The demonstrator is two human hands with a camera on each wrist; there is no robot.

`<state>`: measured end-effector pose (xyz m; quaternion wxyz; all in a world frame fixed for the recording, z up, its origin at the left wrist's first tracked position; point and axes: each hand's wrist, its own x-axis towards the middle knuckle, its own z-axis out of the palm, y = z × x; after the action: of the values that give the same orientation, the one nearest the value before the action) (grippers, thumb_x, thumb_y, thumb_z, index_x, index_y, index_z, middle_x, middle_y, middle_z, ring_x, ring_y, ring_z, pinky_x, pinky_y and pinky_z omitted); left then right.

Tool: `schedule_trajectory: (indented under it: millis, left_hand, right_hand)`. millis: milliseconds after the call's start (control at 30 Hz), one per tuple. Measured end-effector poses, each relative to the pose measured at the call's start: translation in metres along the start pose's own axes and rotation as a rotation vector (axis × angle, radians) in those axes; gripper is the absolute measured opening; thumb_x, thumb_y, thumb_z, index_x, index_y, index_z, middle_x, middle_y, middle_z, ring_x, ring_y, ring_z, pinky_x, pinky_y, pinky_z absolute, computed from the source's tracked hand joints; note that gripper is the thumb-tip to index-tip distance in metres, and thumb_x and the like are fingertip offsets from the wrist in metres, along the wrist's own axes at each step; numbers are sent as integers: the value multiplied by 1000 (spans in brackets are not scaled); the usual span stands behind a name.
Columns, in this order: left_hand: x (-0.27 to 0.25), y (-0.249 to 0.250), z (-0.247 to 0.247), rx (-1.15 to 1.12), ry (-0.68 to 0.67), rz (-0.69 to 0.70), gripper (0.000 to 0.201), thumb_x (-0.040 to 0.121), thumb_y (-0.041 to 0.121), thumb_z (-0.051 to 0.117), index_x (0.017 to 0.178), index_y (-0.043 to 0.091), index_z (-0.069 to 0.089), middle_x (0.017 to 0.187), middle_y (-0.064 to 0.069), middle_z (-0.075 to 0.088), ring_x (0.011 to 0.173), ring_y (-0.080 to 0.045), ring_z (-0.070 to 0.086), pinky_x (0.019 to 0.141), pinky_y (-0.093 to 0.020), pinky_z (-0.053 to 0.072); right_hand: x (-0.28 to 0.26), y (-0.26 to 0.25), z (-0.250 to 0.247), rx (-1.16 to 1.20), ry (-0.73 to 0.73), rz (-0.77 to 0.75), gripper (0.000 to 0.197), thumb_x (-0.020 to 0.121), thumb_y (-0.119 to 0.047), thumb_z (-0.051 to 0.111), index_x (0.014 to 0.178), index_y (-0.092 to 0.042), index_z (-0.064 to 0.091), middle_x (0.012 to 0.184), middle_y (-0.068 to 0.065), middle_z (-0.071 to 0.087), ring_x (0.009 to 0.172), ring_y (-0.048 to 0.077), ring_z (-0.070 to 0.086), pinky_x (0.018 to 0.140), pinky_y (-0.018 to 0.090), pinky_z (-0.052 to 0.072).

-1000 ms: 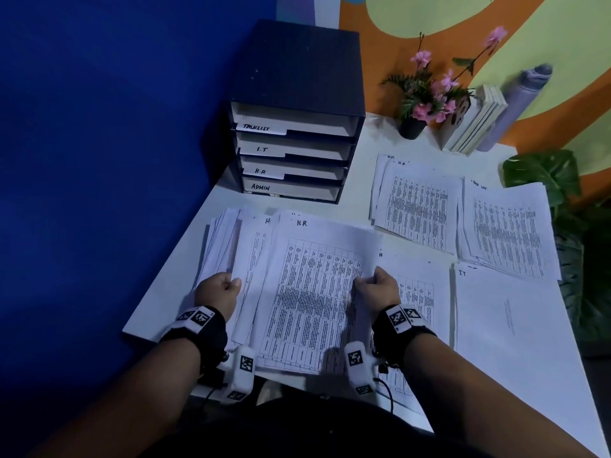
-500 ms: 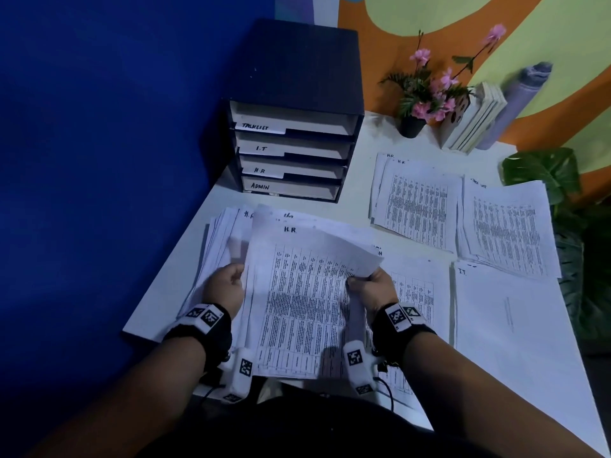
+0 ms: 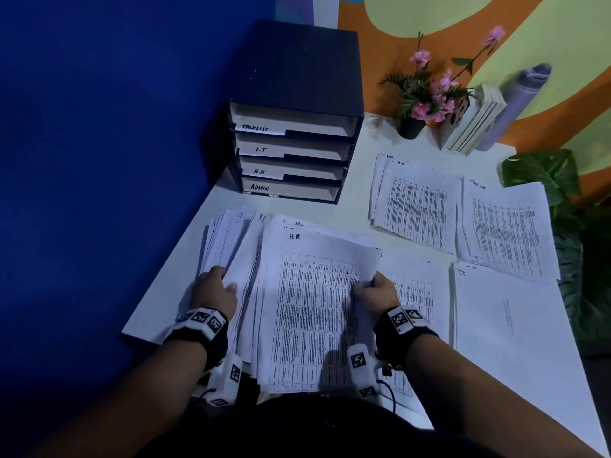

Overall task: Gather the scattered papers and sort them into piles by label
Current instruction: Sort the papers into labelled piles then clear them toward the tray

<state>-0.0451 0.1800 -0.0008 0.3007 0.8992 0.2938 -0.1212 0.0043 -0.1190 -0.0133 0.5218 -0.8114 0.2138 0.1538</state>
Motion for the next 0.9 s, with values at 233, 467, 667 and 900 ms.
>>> schedule_trajectory:
  millis: [233,467,667,900]
  left_hand:
    - [0,1,-3,-278,10,-61,43,95,16,54,136,4,45,139,-17,49,124,-34,48,101,-37,38]
    - [-1,-3,-2,-403,-47,-80,80,73,42,78,137,6,46,140,-13,51,127,-31,49,106,-45,41]
    - [-2,-3,1,-436,-19,-66,78,77,38,78,139,4,45,142,-10,49,128,-29,48,108,-41,39]
    - [0,-5,-1,-397,46,-48,46,90,35,60,118,-1,55,122,-20,60,110,-35,57,94,-41,46]
  right_hand:
    - [-2,-2,2,201,-79,43,21,80,0,57,78,-18,67,68,10,57,67,24,50,66,40,46]
    - [-6,-10,7,230,-72,-2,25,83,3,56,82,-20,66,65,7,58,66,25,50,67,45,49]
    - [-7,-10,7,162,-67,-79,21,84,-1,59,86,-22,60,67,4,57,65,20,51,64,36,47]
    - [-2,-6,2,26,-65,-112,24,84,-4,59,97,-24,59,73,4,61,68,22,57,71,39,54]
